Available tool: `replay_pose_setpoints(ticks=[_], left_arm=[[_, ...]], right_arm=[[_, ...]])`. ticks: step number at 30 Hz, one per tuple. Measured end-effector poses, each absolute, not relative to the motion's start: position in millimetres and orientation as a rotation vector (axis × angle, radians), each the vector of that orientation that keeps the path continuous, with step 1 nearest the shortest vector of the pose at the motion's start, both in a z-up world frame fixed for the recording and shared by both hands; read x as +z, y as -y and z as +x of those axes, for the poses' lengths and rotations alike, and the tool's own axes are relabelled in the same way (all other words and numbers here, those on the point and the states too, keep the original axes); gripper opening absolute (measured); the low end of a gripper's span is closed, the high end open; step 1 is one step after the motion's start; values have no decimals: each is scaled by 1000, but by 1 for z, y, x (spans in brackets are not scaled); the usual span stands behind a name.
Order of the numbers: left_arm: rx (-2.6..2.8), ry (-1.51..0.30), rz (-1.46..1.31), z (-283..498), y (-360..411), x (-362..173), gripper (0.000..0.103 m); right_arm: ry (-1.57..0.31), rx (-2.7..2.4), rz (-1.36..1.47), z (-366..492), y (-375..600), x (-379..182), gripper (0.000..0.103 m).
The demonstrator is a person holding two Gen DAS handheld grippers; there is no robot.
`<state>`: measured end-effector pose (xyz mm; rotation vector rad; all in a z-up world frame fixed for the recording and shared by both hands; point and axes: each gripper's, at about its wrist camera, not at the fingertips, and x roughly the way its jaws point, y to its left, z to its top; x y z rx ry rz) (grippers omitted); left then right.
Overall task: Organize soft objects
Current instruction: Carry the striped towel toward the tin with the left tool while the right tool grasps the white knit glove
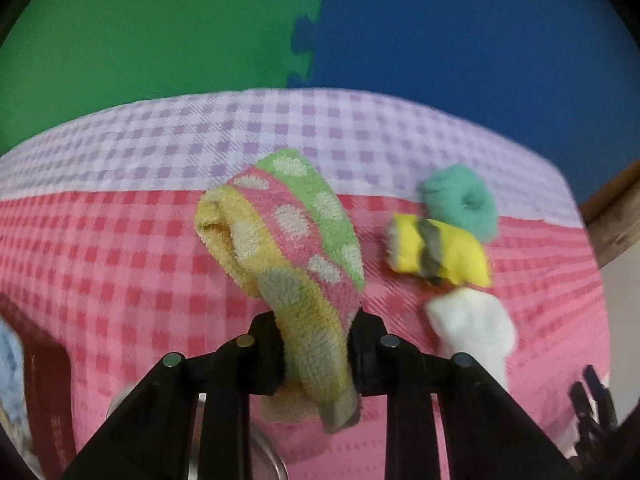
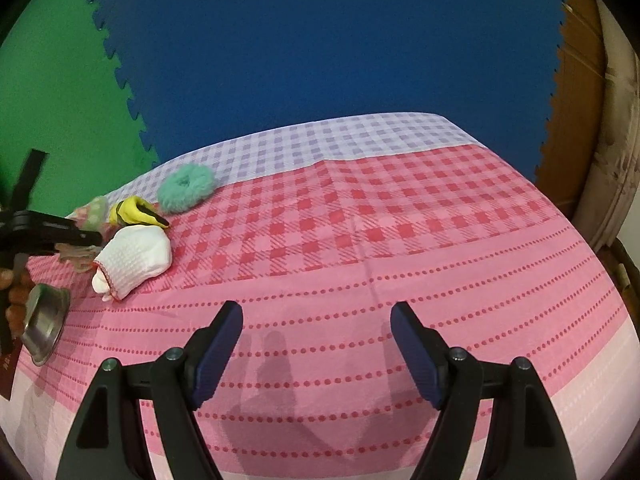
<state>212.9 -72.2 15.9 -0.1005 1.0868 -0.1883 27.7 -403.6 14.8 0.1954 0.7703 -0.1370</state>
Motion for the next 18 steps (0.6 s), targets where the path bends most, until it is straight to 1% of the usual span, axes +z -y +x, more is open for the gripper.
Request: replay_pose_setpoints(ticks=[5, 14, 18], left_arm=[[-200, -1022, -105, 167, 59, 45, 23], [-158, -962, -143, 131, 20, 83, 25], [-140, -939, -169, 114, 4, 93, 25]], right_arm=[[-780, -140, 195, 29, 404, 14, 78], [-879, -135, 152, 44, 395, 4, 78], [-907, 11, 301, 50, 382, 10, 78]])
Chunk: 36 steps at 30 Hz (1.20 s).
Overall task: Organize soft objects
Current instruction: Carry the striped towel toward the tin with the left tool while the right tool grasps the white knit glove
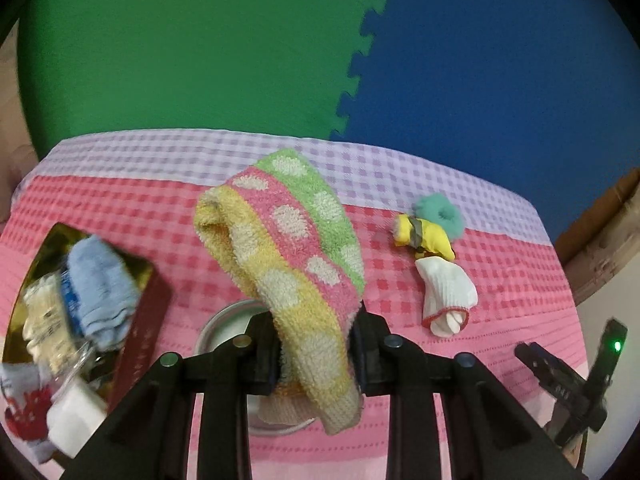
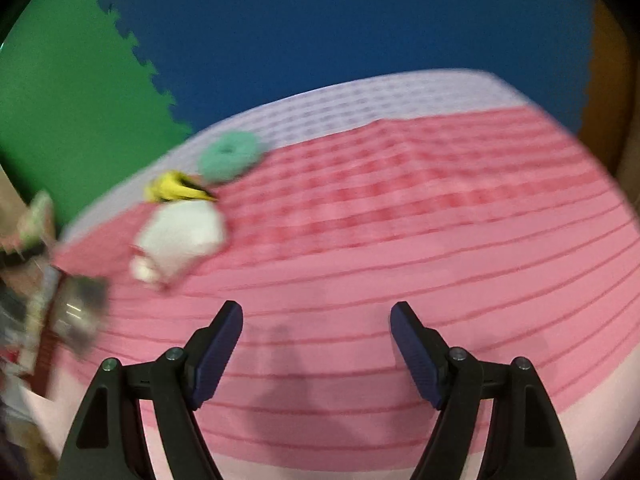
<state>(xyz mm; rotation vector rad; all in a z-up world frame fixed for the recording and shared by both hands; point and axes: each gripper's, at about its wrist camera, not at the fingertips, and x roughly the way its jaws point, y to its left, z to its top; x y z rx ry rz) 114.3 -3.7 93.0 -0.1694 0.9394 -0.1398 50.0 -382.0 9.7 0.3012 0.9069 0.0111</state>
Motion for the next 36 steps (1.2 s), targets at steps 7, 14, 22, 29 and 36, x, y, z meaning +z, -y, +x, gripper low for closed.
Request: replay_pose_setpoints(ticks=[7, 14, 22, 29, 36], left_arm=[[-104, -921, -188, 81, -25, 105, 26], [-71, -918, -224, 52, -55, 105, 27], [-41, -901, -232, 29, -73, 106, 28], [-12, -891, -275, 7, -90, 105, 29], [72, -852, -298, -27, -123, 108, 30]], right_arm=[[-941, 162, 375, 93, 320, 29, 78], [-1037, 125, 275, 143, 279, 22, 78], [-1064, 99, 280, 155, 269, 4, 78], [-1038, 130, 177, 152, 246, -2, 29], [-988, 238, 186, 107, 228, 12, 25]])
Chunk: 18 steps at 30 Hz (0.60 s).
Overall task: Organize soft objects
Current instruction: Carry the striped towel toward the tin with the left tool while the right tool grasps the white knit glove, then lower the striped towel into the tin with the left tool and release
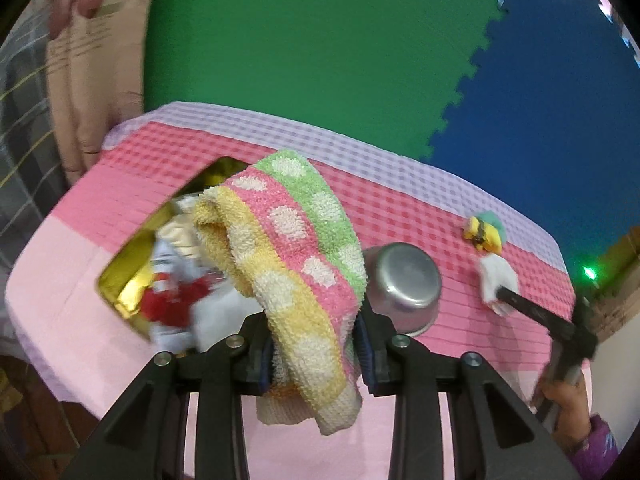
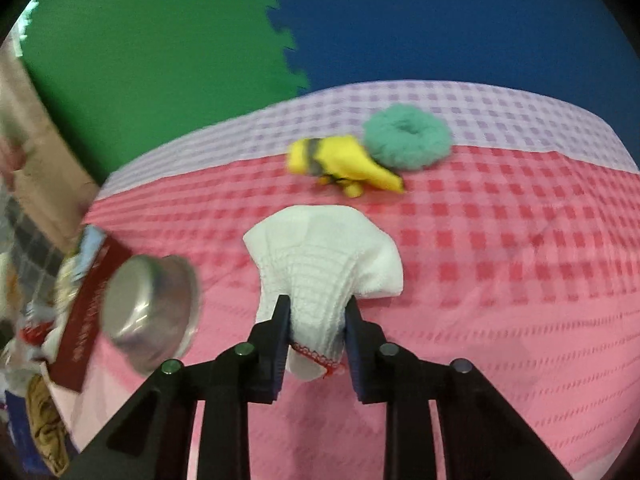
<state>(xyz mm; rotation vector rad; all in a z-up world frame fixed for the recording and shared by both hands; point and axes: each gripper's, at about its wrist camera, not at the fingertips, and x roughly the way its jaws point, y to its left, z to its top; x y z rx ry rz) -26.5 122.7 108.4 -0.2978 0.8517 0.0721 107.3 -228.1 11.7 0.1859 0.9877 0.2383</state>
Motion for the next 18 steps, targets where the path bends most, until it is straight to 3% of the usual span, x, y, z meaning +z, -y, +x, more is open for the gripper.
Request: replay_pose_setpoints(ticks=[10, 18], left_arm=[[185, -841, -322, -68, -175, 105, 30], [240, -890, -318, -84, -198, 85, 30]], right_arm=[[-945, 300, 204, 21, 236, 31, 25], [-971, 274, 193, 2, 245, 19, 25]])
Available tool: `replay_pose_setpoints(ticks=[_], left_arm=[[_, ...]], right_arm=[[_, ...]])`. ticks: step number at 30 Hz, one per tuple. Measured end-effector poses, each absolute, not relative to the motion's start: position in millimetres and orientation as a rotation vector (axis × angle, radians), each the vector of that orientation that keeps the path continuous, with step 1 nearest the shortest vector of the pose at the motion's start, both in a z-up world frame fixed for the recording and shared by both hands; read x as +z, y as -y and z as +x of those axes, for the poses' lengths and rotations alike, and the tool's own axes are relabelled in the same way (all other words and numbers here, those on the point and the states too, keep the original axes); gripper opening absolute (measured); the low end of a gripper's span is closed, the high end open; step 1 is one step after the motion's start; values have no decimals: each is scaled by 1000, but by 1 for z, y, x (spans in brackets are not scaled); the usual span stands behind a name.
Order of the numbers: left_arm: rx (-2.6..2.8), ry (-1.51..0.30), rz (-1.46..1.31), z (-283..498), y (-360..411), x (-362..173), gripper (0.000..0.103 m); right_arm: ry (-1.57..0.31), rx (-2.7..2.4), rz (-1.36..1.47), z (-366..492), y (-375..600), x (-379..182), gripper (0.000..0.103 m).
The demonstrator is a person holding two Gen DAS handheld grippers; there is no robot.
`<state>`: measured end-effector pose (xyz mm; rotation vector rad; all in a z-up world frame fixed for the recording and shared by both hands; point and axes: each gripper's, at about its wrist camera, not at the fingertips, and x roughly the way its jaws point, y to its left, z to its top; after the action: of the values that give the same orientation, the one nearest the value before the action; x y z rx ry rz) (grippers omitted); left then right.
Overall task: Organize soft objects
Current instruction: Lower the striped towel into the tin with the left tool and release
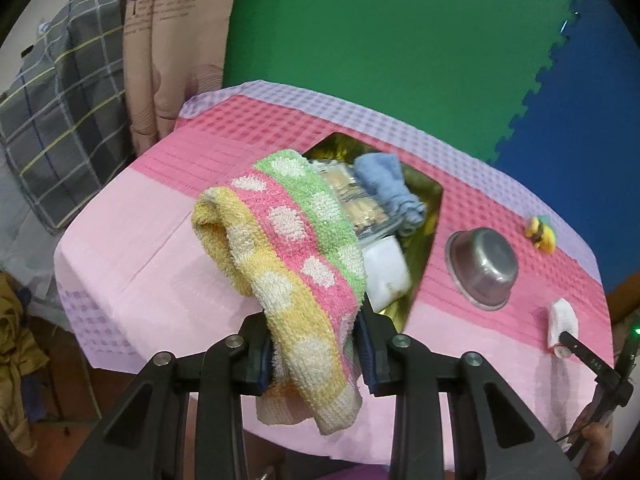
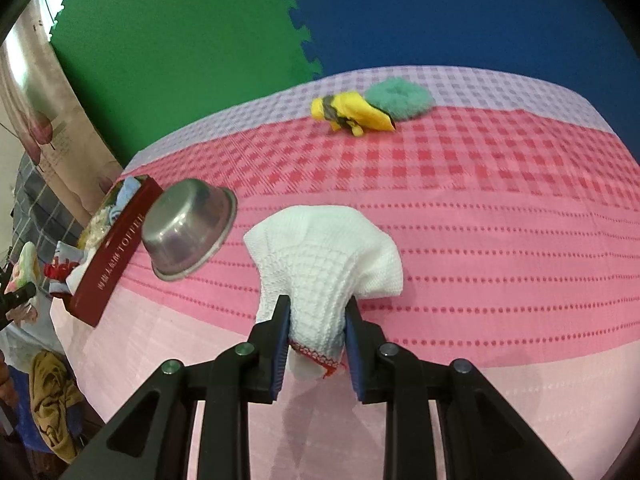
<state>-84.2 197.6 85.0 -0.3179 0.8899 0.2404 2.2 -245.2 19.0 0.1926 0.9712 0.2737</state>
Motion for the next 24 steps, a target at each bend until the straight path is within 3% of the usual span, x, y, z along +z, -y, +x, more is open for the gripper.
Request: replay_pose_setpoints(ticks=[13, 24], left_arm=[[174, -895, -241, -40, -223, 90, 32], [-42, -1047, -106, 21, -221, 67, 35]], right_arm=[[-978, 272, 183, 2, 243, 3, 25], [-955, 275, 183, 0, 243, -1, 26]])
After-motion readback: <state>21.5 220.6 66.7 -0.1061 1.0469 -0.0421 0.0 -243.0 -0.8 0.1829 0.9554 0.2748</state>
